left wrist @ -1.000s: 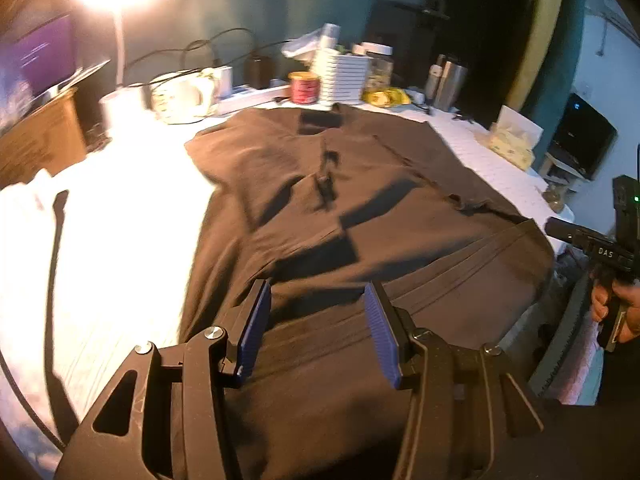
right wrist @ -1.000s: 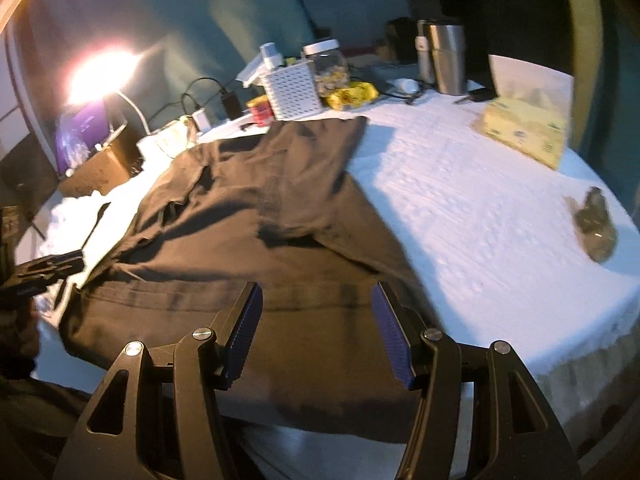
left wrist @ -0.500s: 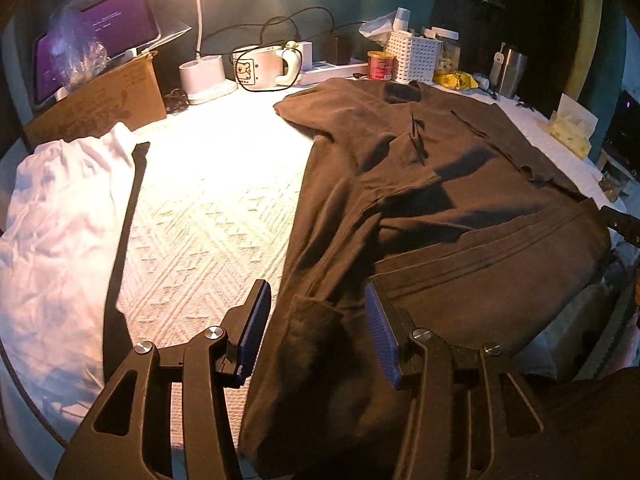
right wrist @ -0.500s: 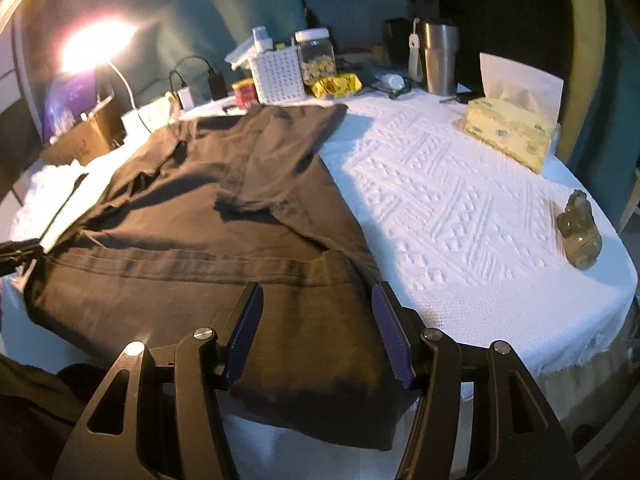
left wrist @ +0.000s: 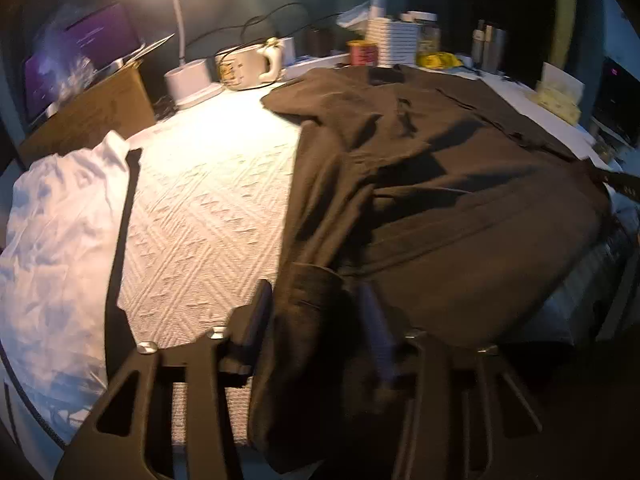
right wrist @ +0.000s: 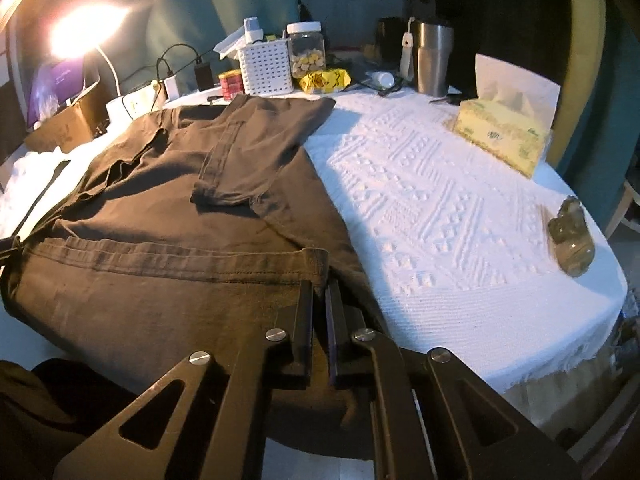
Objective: Fold small clothes
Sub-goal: 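Grasp the T-shirt hem with both tools and lift it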
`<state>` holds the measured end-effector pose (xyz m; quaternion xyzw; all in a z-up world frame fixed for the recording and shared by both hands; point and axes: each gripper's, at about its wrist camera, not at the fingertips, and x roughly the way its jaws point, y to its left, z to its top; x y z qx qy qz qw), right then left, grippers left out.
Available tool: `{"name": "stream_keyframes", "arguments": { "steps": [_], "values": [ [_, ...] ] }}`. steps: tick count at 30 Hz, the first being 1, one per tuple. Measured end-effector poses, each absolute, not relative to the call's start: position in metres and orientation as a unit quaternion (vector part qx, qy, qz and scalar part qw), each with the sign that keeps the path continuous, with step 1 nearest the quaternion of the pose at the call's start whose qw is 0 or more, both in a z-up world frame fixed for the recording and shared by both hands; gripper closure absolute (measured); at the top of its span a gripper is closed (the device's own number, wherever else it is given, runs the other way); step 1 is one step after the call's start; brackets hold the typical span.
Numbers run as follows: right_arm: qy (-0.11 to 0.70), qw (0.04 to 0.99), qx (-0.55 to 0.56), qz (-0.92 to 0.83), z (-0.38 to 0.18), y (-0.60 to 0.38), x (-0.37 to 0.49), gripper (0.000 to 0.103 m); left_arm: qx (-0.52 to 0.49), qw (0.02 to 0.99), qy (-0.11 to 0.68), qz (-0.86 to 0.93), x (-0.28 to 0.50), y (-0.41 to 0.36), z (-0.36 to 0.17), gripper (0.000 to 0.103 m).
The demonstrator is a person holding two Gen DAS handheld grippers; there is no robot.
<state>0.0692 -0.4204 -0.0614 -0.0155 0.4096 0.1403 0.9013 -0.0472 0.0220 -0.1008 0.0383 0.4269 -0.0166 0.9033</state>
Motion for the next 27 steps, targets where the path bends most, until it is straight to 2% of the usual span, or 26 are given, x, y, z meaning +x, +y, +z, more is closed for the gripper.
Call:
{"name": "stream_keyframes", "arguments": {
  "steps": [1, 3, 6, 20, 27],
  "values": [
    [0.405, 0.903, -0.016, 0.14, -0.059, -0.421, 0.067, 0.097, 0.04, 0.902, 0.429, -0.019, -0.048, 0.021, -0.101, 0.078],
    [0.398, 0.907, -0.017, 0.139, -0.053, -0.421, 0.065, 0.098, 0.04, 0.903, 0.426, -0.025, -0.05, 0.02, -0.101, 0.092],
    [0.389, 0.911, -0.018, 0.135, -0.047, -0.423, 0.062, 0.098, 0.035, 0.903, 0.427, -0.027, -0.051, 0.021, -0.104, 0.098],
    [0.351, 0.929, 0.002, 0.121, -0.013, -0.442, 0.04, 0.098, 0.001, 0.941, 0.338, 0.002, -0.067, 0.042, -0.046, 0.099],
    [0.327, 0.937, 0.006, 0.119, 0.009, -0.445, 0.037, 0.098, -0.008, 0.948, 0.318, 0.013, -0.066, 0.048, -0.034, 0.1]
  ]
}}
